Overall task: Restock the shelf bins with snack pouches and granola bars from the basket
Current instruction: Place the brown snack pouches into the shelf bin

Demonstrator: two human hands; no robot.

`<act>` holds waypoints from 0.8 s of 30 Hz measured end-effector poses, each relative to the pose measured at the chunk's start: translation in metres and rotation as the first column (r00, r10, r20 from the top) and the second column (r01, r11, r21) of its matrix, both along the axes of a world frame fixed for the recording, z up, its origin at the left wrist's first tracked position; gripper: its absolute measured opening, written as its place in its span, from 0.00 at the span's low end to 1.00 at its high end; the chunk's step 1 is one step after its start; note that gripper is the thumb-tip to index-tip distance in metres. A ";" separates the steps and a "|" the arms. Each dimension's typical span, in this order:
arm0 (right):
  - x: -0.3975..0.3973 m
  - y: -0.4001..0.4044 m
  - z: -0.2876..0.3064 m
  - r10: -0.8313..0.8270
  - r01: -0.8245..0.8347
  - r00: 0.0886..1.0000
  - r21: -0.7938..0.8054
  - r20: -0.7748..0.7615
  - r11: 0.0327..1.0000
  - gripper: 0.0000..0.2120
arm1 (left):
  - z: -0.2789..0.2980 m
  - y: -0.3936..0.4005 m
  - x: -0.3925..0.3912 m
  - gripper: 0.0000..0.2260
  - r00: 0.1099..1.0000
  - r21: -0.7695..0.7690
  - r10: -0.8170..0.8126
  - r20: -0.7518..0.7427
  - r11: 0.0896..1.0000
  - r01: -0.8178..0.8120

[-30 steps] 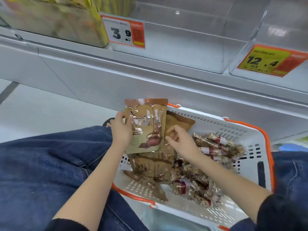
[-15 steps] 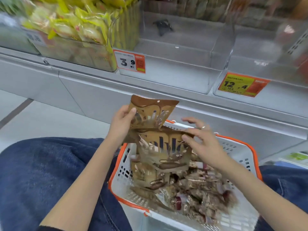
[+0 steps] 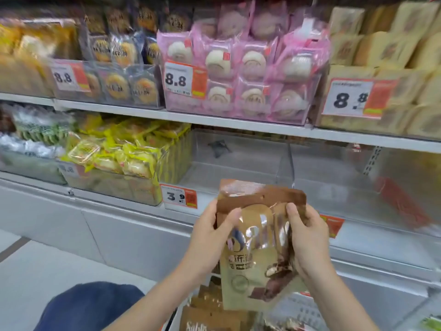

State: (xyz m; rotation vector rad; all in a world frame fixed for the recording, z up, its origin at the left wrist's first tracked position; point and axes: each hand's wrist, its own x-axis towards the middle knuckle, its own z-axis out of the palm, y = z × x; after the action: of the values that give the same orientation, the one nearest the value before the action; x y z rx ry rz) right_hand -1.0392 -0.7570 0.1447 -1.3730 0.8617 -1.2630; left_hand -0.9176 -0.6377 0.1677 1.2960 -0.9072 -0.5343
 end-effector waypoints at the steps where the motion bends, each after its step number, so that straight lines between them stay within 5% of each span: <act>1: 0.004 -0.003 0.006 0.006 -0.006 1.000 -0.013 0.011 1.000 0.07 | 0.004 -0.002 0.002 0.07 0.998 -0.035 0.038 0.051 0.999 -0.036; 3: 0.012 -0.007 0.023 0.082 -0.082 0.997 -0.031 0.010 0.996 0.04 | 0.010 -0.010 0.020 0.07 0.993 -0.115 0.113 0.025 0.987 -0.109; 6: 0.033 -0.019 0.042 0.254 -0.255 0.967 0.056 0.033 0.965 0.13 | 0.027 -0.024 0.052 0.10 0.979 -0.199 0.202 -0.011 0.959 -0.200; 8: 0.052 -0.026 0.055 0.340 -0.339 0.940 0.031 -0.023 0.940 0.09 | 0.036 -0.030 0.071 0.10 0.977 -0.235 0.211 0.007 0.950 -0.204; 11: 0.083 -0.033 0.077 0.283 -0.287 0.958 -0.112 -0.057 0.951 0.10 | 0.043 -0.036 0.100 0.09 0.970 -0.274 0.235 0.054 0.938 -0.212; 14: 0.110 -0.037 0.109 0.166 -0.135 0.982 -0.286 0.086 0.949 0.10 | 0.043 -0.038 0.129 0.04 0.956 -0.277 0.223 0.190 0.946 -0.166; 17: 0.131 -0.047 0.133 0.136 -0.021 0.980 -0.594 0.148 0.804 0.13 | 0.039 -0.044 0.139 0.15 0.980 -0.195 0.140 0.140 0.974 -0.112; 21: 0.152 -0.065 0.107 0.043 -0.027 0.999 -0.893 -0.009 0.449 0.11 | 0.032 -0.047 0.142 0.06 0.964 0.110 0.221 0.144 0.965 -0.238; 23: 0.163 -0.074 0.073 -0.048 -0.093 0.991 -0.902 -0.125 0.422 0.11 | 0.019 -0.049 0.152 0.13 0.936 0.265 0.245 0.253 0.913 -0.310; 24: 0.169 -0.079 0.054 -0.041 -0.155 0.978 -0.849 -0.204 0.506 0.11 | 0.014 -0.049 0.156 0.18 0.922 0.355 0.223 0.318 0.873 -0.334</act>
State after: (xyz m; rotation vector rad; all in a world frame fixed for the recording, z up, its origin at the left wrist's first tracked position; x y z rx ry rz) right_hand -0.8704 -0.8358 0.1991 -2.3450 0.2328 -1.6082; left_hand -0.7611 -0.6865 0.1812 1.8815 -0.8297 -0.3260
